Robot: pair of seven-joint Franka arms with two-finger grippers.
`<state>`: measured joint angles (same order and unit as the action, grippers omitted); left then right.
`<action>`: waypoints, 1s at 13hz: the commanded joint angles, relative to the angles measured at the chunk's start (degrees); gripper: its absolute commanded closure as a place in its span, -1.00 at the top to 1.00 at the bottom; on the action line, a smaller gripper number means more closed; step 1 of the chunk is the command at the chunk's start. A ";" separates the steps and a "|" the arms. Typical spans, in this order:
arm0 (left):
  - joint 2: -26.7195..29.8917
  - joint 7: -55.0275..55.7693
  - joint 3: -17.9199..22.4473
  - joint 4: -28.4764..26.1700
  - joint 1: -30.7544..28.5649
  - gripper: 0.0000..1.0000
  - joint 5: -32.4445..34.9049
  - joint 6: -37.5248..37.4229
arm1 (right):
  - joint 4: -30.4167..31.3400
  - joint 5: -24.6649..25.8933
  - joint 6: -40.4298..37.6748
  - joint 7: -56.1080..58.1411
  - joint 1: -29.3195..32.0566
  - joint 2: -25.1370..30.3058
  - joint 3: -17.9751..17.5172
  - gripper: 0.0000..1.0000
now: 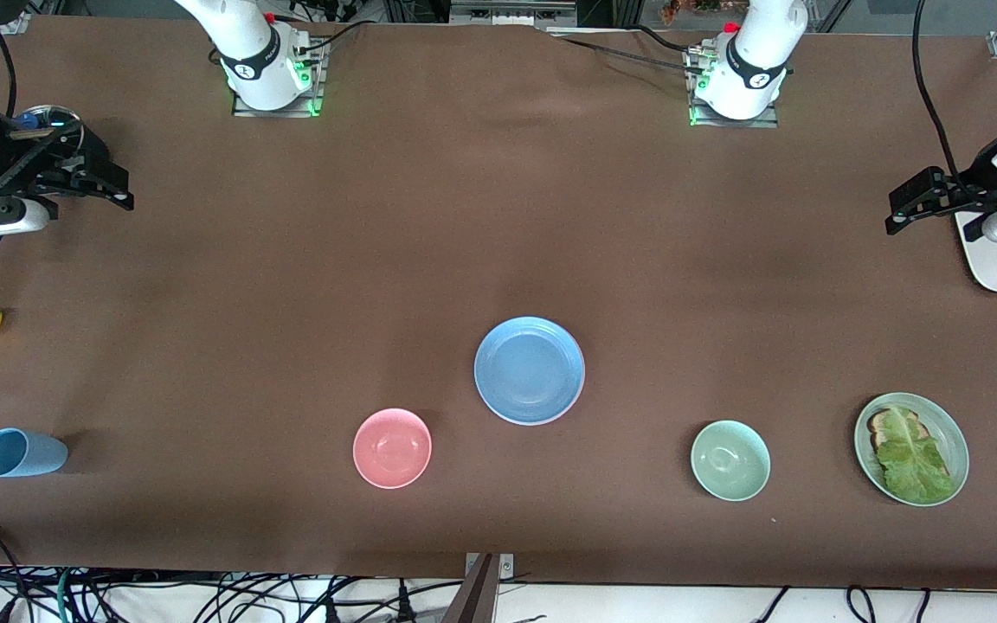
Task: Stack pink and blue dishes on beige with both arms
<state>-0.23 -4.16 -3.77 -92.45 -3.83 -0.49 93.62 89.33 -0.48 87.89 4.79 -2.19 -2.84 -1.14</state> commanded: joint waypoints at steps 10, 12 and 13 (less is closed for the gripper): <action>-0.73 -1.20 0.17 1.65 0.05 1.00 -1.27 -1.07 | -3.19 1.00 0.35 0.05 0.96 -3.57 -0.18 1.00; -0.65 -1.20 0.17 1.65 0.14 1.00 -1.27 -1.07 | -5.03 1.35 0.26 -0.22 1.13 -3.93 0.00 1.00; -0.65 -1.20 0.17 1.65 0.14 1.00 -1.27 -1.07 | -5.65 1.70 0.26 -0.22 1.22 -3.93 0.09 1.00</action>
<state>-0.24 -4.17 -3.77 -92.45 -3.83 -0.49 93.62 86.95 0.16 88.97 4.79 -1.37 -5.91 -0.78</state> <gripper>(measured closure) 0.000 0.000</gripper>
